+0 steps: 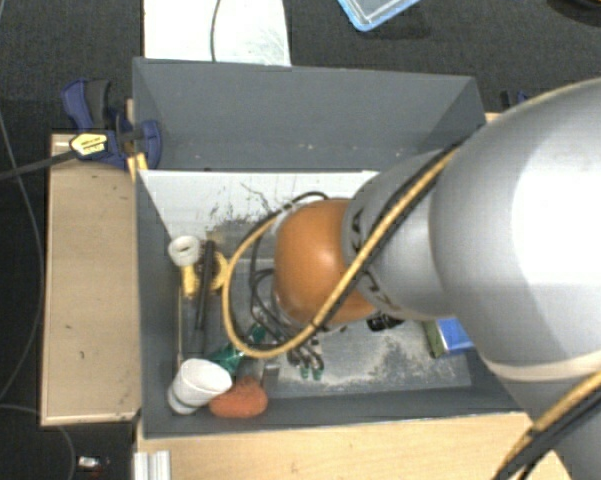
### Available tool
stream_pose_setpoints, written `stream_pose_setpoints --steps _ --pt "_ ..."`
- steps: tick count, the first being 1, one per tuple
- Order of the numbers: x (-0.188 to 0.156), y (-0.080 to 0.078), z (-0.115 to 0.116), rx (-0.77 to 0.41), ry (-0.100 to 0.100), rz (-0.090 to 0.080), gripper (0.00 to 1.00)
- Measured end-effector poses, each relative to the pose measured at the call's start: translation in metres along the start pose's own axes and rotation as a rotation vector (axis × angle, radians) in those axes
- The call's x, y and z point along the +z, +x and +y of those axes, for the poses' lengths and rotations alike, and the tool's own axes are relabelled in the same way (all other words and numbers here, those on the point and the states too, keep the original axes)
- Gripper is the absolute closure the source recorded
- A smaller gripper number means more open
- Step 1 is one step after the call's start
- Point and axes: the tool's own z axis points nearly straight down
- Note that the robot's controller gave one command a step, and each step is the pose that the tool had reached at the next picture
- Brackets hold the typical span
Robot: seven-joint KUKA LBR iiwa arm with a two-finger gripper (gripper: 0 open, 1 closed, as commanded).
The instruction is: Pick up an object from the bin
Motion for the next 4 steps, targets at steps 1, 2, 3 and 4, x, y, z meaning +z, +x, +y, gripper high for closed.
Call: stream_pose_setpoints --steps 1,2,3,4 --pt "0.001 0.001 -0.007 0.005 0.000 0.006 1.00" --pt "-0.057 -0.028 -0.046 0.044 0.000 0.008 1.00" --pt "-0.130 -0.015 -0.007 -0.054 0.002 0.013 1.00" --pt "-0.110 -0.017 -0.049 -0.036 -0.001 0.002 1.00"
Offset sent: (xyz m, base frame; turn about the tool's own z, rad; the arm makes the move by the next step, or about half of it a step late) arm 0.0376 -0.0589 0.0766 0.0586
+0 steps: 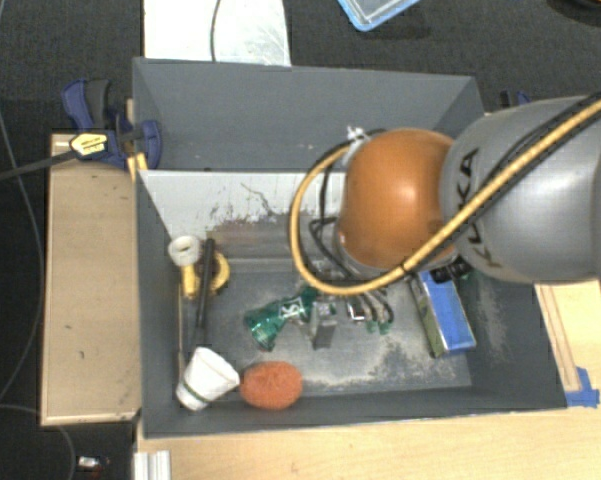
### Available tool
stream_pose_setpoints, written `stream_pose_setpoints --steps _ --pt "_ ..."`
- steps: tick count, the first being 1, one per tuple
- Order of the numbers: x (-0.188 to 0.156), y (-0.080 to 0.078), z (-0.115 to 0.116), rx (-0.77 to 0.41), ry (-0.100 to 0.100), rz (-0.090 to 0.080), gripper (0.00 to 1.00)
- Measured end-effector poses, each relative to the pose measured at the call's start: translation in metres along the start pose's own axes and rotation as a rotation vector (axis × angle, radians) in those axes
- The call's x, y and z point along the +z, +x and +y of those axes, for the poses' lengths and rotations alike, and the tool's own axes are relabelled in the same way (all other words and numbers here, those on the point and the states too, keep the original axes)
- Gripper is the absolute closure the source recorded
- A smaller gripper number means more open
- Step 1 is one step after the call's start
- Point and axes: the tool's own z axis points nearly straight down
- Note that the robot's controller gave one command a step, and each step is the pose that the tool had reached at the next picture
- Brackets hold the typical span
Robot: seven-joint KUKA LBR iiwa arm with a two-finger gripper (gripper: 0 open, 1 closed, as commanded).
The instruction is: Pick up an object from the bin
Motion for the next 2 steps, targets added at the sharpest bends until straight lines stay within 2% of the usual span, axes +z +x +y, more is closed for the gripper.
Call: stream_pose_setpoints --steps 1,2 --pt "0.014 -0.008 -0.025 0.044 0.000 -0.001 1.00" --pt "0.064 -0.015 -0.059 -0.080 -0.001 -0.003 1.00"
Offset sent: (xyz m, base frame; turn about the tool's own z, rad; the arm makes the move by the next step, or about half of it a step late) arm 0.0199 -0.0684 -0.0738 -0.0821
